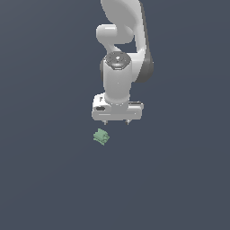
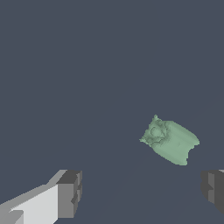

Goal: Pick up the object and move it to a goal position.

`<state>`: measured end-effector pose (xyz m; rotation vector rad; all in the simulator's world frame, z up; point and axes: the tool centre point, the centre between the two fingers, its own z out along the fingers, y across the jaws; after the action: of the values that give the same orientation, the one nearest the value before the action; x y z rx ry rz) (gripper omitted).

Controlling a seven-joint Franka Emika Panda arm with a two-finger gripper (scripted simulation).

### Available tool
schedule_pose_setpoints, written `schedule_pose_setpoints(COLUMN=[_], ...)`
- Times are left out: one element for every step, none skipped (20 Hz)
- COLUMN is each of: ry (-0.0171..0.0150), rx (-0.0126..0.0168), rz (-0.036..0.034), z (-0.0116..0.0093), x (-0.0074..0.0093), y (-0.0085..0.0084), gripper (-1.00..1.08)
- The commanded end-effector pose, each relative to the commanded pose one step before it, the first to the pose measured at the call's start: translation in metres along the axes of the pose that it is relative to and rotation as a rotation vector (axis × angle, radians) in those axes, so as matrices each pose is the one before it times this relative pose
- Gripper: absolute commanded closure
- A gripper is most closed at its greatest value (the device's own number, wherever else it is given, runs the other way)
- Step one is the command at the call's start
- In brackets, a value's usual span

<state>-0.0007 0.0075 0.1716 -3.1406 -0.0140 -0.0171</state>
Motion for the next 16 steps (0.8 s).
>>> schedule_pose_setpoints(ry=[0.0,0.0,0.00149,0.00183,0.00253,0.0033,0.00329,0.00275,0.00216,0.00147,0.00066,-0.00009,-0.0005,-0.00039,-0.00027,-0.00018], rx=[0.0,0.0,0.00149,0.00184,0.00253,0.00328,0.00325,0.00271,0.00213,0.00147,0.00068,-0.00007,-0.00051,-0.00042,-0.00033,-0.00027], rz=[0.0,0.0,0.00089,0.00116,0.00171,0.00245,0.00278,0.00274,0.00265,0.00239,0.00171,0.00068,-0.00118,-0.00199,-0.0029,-0.00389], z=[0.0,-0.00005,-0.00108,-0.00139,-0.00193,-0.00251,-0.00251,-0.00211,-0.00169,-0.00119,-0.00058,0.00002,0.00042,0.00041,0.00038,0.00038], x=[0.0,0.0001,0.00006,0.00021,0.0003,0.00037,0.00036,0.0003,0.00023,0.00015,0.00007,-0.00001,-0.00005,-0.00004,-0.00001,0.00001], y=[0.00001,0.00002,0.00084,0.00106,0.00144,0.00183,0.00176,0.0014,0.00104,0.00065,0.00021,-0.00004,-0.00028,0.00001,0.00013,0.00027], gripper=[-0.92,-0.92,-0.92,-0.92,-0.92,-0.92,-0.92,-0.92,-0.92,-0.92,-0.92,-0.92,-0.92,-0.92,-0.92,-0.92])
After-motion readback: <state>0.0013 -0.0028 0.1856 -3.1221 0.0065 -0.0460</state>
